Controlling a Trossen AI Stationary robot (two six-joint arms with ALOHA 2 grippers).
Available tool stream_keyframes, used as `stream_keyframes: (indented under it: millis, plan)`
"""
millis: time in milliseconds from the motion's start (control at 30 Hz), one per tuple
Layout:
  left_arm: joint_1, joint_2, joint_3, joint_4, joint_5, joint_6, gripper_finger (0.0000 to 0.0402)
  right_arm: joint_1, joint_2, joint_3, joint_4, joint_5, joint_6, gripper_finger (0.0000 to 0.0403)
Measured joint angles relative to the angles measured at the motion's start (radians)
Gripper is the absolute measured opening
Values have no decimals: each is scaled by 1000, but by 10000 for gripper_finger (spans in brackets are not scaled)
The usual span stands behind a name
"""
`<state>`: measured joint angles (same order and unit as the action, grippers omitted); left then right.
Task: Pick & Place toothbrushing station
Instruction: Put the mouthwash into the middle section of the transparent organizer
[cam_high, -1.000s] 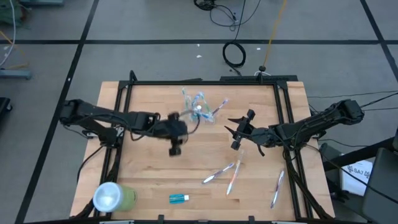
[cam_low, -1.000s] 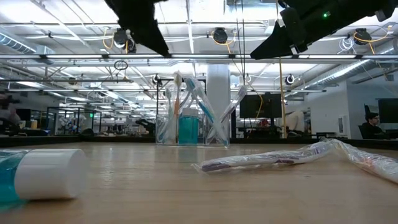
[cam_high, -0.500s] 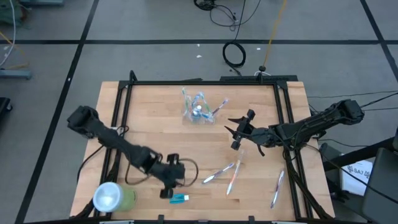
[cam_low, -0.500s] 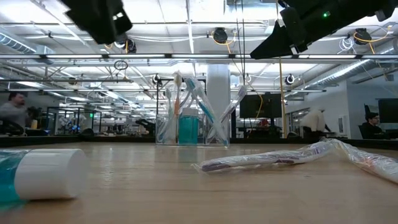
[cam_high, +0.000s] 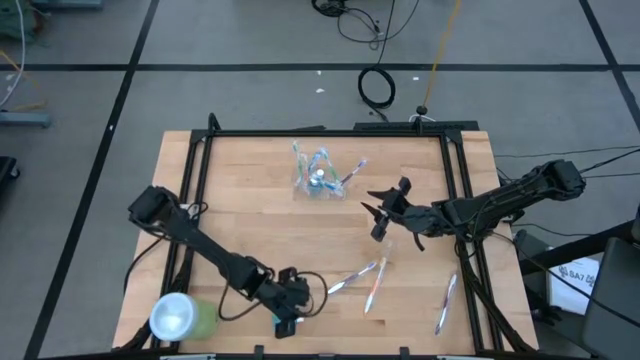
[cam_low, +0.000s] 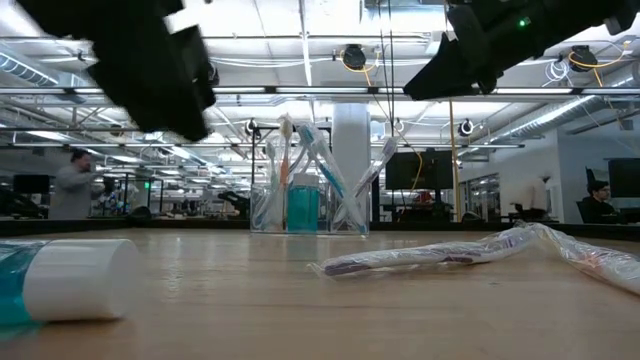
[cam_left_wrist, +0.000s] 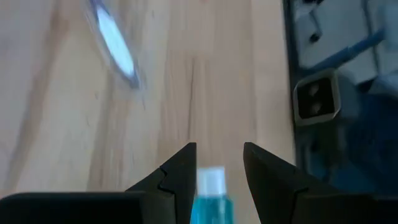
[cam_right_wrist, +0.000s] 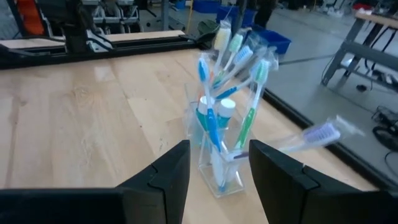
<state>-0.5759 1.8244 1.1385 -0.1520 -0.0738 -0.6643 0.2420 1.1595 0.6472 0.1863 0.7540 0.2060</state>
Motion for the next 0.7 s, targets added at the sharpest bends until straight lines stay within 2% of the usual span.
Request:
stream_keyframes:
  millis: [167, 433, 567, 700]
  plan:
    - [-24, 45, 0, -11, -9, 15, 144, 0, 0, 0, -46, -1, 93, 155]
    - [-65, 98, 0, -9, -82, 4, 192, 0, 0, -37, -69, -29, 160, 155]
    - [-77, 138, 0, 1, -87, 1, 203, 0, 0, -103, 5, -68, 152, 155]
    - [-79, 156, 3, 8, -99, 18, 202, 0, 0, -167, 156, -76, 137, 155]
